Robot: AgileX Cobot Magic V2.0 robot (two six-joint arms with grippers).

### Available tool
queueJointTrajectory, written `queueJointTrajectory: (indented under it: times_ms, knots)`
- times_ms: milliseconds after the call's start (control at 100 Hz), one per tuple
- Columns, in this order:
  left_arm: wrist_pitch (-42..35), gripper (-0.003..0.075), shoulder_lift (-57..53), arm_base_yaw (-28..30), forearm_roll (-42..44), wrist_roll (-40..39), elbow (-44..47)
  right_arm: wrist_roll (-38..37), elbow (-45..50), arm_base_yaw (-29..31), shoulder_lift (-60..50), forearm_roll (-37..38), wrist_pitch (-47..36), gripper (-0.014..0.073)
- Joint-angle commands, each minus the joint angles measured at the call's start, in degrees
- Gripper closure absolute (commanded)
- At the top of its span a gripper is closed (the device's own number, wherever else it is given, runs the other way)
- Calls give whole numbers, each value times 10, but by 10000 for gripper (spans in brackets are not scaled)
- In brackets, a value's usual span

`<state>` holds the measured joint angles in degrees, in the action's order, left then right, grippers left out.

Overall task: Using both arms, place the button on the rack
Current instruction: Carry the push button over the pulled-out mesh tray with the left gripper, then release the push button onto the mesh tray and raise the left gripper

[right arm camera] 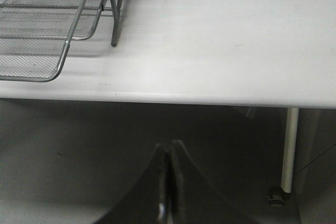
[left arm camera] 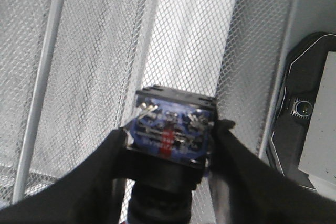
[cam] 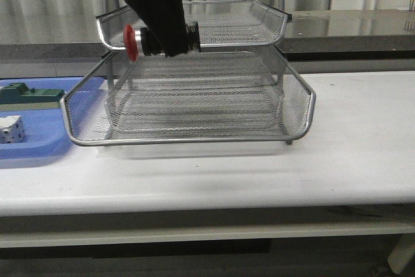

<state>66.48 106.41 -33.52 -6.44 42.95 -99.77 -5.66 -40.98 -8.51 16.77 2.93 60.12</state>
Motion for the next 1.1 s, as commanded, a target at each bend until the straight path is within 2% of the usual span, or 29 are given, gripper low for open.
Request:
queueJointTrajectory:
  times_ms: [0, 90, 170, 280, 350, 440, 630, 840, 1090]
  knots:
    - [-30, 657, -5, -4, -4, 3, -13, 1, -17, 0, 7, 7, -37, 664]
    - [-31, 650, 17, -4, -1, 3, -14, 1, -17, 0, 7, 7, -37, 664]
    - [-32, 596, 25, -4, 0, 3, -14, 1, -17, 0, 7, 7, -37, 664]
    - [-33, 444, 26, -4, 0, 3, -14, 1, -17, 0, 7, 7, -37, 664]
    - [-33, 309, 26, -4, 0, 3, -16, 1, -17, 0, 7, 7, -37, 664]
    - [-33, 217, 26, -4, 0, 2, -16, 1, -17, 0, 7, 7, -37, 664]
    - [-28, 206, 23, -4, 0, -7, -16, 1, -17, 0, 7, 7, -37, 664]
    - [12, 206, -7, -1, 0, -48, -18, 1, -17, 0, 7, 7, -37, 664]
    - [13, 207, -77, 41, 0, -104, -18, 1, -17, 0, 7, 7, -37, 664]
